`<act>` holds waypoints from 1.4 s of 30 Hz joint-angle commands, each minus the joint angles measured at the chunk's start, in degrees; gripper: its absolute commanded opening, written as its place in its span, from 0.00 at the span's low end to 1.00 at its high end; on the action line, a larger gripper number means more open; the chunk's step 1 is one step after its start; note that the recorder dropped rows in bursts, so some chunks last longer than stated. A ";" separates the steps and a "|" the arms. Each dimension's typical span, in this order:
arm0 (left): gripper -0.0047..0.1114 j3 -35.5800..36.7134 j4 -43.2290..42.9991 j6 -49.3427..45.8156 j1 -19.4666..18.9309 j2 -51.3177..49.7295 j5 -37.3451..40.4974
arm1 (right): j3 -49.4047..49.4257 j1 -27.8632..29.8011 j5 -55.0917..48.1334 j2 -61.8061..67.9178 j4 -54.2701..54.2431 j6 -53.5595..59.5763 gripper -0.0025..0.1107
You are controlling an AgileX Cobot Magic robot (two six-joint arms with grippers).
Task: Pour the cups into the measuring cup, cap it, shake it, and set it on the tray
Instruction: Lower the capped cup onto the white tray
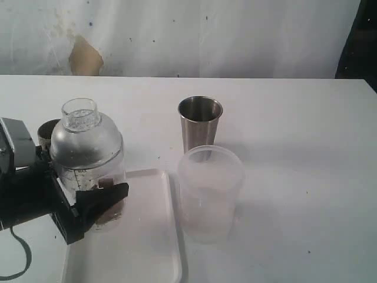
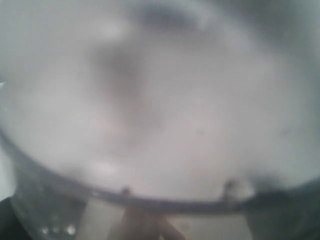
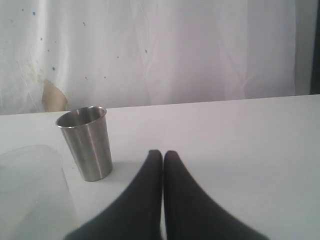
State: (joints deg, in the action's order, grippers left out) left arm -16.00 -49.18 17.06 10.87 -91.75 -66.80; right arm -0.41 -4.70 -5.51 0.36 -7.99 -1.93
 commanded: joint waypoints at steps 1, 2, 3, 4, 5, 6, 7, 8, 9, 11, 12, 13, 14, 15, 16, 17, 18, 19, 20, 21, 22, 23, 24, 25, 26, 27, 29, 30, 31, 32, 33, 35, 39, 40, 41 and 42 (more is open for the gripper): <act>0.04 -2.39 1.22 -1.75 -0.14 -4.47 -3.16 | 0.41 -0.38 0.42 -0.36 0.06 -0.19 0.02; 0.04 -3.22 0.66 -1.89 -0.14 -5.62 -3.16 | 0.41 -0.38 0.42 -0.36 0.06 -0.19 0.02; 0.04 -4.11 0.10 -1.89 -0.14 -6.79 -3.16 | 0.41 -0.38 0.42 -0.36 0.06 -0.19 0.02; 0.04 -4.84 -0.35 -1.89 -0.14 -7.90 -3.16 | 0.41 -0.38 0.42 -0.36 0.06 -0.19 0.02; 0.04 -5.78 -1.03 -1.89 -0.14 -8.95 -3.16 | 0.41 -0.38 0.42 -0.36 0.06 -0.19 0.02; 0.04 -6.72 -2.03 -1.43 -0.14 -9.92 -3.16 | 0.41 -0.38 0.42 -0.36 0.06 -0.19 0.02; 0.04 -7.38 -3.10 -0.80 -0.14 -10.72 -3.16 | 0.41 -0.38 0.42 -0.36 0.06 -0.19 0.02; 0.04 -8.08 -3.83 -0.12 -0.14 -11.71 -3.16 | 0.41 -0.38 0.42 -0.36 0.06 -0.19 0.02; 0.04 -8.66 -4.24 0.03 -0.14 -12.57 -3.16 | 0.41 -0.38 0.42 -0.36 0.06 -0.19 0.02; 0.04 -9.36 -4.40 0.03 -0.14 -14.01 -3.16 | 0.41 -0.38 0.42 -0.36 0.06 -0.19 0.02; 0.04 -9.60 -4.40 0.03 -0.14 -14.72 -3.16 | 0.41 -0.38 0.42 -0.36 0.06 -0.19 0.02; 0.04 -10.04 -4.51 0.03 -0.14 -15.39 -3.16 | 0.41 -0.38 0.42 -0.36 0.06 -0.19 0.02; 0.04 -10.30 -4.88 0.17 -0.14 -16.02 -3.16 | 0.41 -0.38 0.42 -0.36 0.06 -0.19 0.02; 0.04 -10.60 -5.29 0.29 -0.14 -16.61 -3.16 | 0.41 -0.38 0.42 -0.36 0.06 -0.19 0.02; 0.04 -10.84 -5.58 0.46 -0.14 -16.97 -3.16 | 0.41 -0.38 0.42 -0.36 0.06 -0.19 0.02; 0.04 -10.84 -5.56 0.46 -0.14 -17.44 -3.16 | 0.41 -0.38 0.42 -0.36 0.06 -0.19 0.02; 0.04 -10.84 -5.56 0.46 -0.14 -17.71 -3.16 | 0.41 -0.38 0.42 -0.36 0.06 -0.19 0.02; 0.04 -10.84 -5.69 0.46 -0.14 -17.83 -3.16 | 0.41 -0.38 0.42 -0.36 0.06 -0.19 0.02; 0.04 -10.84 -5.69 0.46 -0.14 -17.80 -3.16 | 0.41 -0.38 0.42 -0.36 0.06 -0.19 0.02; 0.06 -10.84 -6.19 0.46 -0.14 -17.80 -3.16 | 0.41 -0.38 0.42 -0.36 0.06 -0.19 0.02; 0.08 -10.84 -6.64 0.46 -0.14 -17.80 -3.16 | 0.41 -0.38 0.42 -0.36 0.06 -0.19 0.02; 0.12 -10.84 -7.18 0.46 -0.14 -17.80 -3.16 | 0.41 -0.38 0.42 -0.36 0.06 -0.19 0.02; 0.16 -10.84 -7.56 0.46 -0.14 -17.80 -3.16 | 0.41 -0.38 0.42 -0.36 0.06 -0.19 0.02; 0.21 -10.84 -7.98 0.46 -0.14 -17.80 -3.16 | 0.41 -0.38 0.42 -0.36 0.06 -0.19 0.02; 0.25 -10.84 -8.26 0.46 -0.14 -17.80 -3.16 | 0.41 -0.38 0.42 -0.36 0.06 -0.19 0.02; 0.31 -10.84 -8.60 0.46 -0.14 -17.80 -3.16 | 0.41 -0.38 0.42 -0.36 0.06 -0.19 0.02; 0.42 -10.84 -9.29 0.70 -0.14 -17.80 -3.16 | 0.41 -0.38 0.42 -0.36 0.06 -0.19 0.02; 0.47 -10.84 -9.43 0.92 -0.14 -17.80 -3.16 | 0.41 -0.38 0.42 -0.36 0.06 -0.19 0.02; 0.52 -10.84 -9.46 0.92 -0.14 -17.80 -3.16 | 0.41 -0.38 0.42 -0.36 0.06 -0.19 0.02; 0.56 -10.84 -9.46 1.10 -0.14 -17.80 -3.16 | 0.41 -0.38 0.42 -0.36 0.06 -0.19 0.02; 0.60 -10.84 -9.61 1.19 -0.14 -17.80 -3.16 | 0.41 -0.38 0.42 -0.36 0.06 -0.19 0.02; 0.67 -10.74 -9.71 2.58 -0.14 -17.80 -3.16 | 0.41 -0.38 0.42 -0.36 0.06 -0.19 0.02; 0.78 -10.74 -11.05 3.74 -0.14 -17.80 -3.16 | 0.41 -0.38 0.42 -0.36 0.06 -0.19 0.02; 0.80 -10.74 -11.59 3.85 -0.23 -17.80 -3.16 | 0.41 -0.38 0.42 -0.36 0.06 -0.19 0.02; 0.82 -10.74 -12.09 3.99 -0.39 -17.68 -3.16 | 0.41 -0.38 0.42 -0.36 0.06 -0.19 0.02; 0.84 -10.74 -12.51 4.54 -0.39 -17.53 -3.16 | 0.41 -0.38 0.42 -0.36 0.06 -0.19 0.02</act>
State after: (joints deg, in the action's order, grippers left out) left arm -26.93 -59.76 20.16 10.77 -109.30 -69.58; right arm -0.41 -4.70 -5.51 0.36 -7.99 -1.93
